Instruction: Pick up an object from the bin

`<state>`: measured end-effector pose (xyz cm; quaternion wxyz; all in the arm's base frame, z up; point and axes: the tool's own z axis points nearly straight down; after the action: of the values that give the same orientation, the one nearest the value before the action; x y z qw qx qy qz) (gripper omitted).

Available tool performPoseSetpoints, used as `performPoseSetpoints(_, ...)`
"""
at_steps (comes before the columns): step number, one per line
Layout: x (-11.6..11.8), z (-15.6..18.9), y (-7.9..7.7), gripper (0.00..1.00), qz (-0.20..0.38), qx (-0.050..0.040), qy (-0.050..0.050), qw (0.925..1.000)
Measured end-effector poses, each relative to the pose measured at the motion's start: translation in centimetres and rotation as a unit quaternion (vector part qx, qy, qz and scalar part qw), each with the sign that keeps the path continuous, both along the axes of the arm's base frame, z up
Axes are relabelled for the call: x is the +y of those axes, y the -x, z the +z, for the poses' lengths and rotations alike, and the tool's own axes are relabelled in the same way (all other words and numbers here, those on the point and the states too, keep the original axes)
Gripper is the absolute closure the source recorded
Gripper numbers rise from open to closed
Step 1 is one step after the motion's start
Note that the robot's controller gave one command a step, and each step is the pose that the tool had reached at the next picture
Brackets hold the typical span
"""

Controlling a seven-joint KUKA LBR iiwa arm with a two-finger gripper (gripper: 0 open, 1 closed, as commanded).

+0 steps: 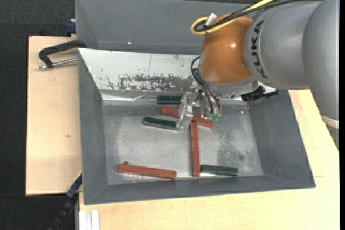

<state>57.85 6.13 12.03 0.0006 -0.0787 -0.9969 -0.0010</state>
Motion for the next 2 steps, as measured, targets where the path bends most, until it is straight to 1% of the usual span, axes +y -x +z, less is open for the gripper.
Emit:
performPoseSetpoints(1, -1.06, 3.83, 0.38, 0.00, -0.030, -0.0020, 0.000, 0.9995)
performPoseSetpoints(2, -0.82, 2.84, 0.67, 0.00, -0.042, -0.0011, 0.000, 0.9991)
